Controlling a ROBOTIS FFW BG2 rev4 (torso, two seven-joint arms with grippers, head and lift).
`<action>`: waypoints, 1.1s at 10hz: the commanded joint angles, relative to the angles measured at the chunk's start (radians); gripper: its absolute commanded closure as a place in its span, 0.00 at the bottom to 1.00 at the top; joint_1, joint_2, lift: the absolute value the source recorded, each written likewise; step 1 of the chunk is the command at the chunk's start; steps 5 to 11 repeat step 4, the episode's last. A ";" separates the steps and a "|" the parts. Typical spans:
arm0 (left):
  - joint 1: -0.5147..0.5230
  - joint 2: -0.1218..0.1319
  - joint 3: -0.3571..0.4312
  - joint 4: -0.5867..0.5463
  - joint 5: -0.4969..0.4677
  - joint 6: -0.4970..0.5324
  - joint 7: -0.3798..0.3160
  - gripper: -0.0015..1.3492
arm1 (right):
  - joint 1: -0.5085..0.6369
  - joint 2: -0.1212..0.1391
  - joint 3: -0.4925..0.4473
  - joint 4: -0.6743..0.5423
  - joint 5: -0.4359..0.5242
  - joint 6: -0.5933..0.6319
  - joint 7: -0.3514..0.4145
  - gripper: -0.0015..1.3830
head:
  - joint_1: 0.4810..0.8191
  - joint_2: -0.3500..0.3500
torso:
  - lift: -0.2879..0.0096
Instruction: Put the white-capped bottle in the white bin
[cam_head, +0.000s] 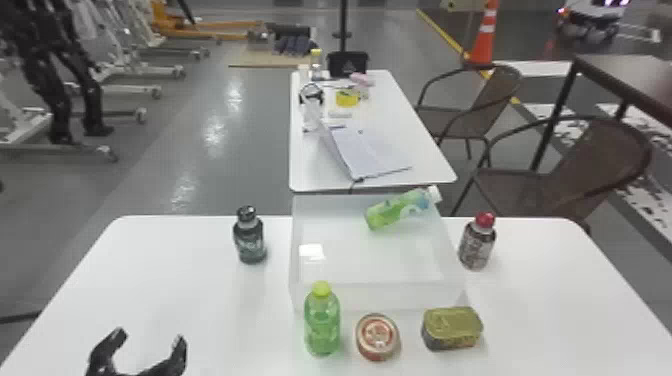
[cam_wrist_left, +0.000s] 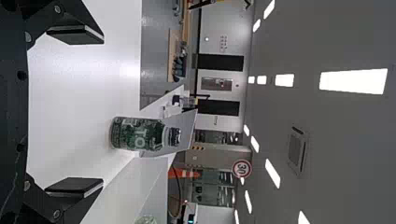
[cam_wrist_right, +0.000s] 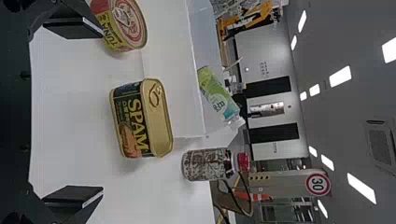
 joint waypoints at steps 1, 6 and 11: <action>0.016 -0.004 0.013 -0.003 0.011 -0.016 0.000 0.16 | 0.004 -0.003 0.000 -0.005 0.001 0.003 0.000 0.08 | 0.20 0.50 | 0.63; 0.033 -0.004 0.026 -0.014 0.016 -0.036 0.009 0.16 | 0.010 -0.004 0.000 -0.014 0.009 0.006 -0.011 0.08 | 0.20 0.50 | 0.63; 0.033 -0.004 0.026 -0.014 0.016 -0.036 0.009 0.16 | 0.010 -0.004 0.000 -0.014 0.009 0.006 -0.011 0.08 | 0.20 0.50 | 0.63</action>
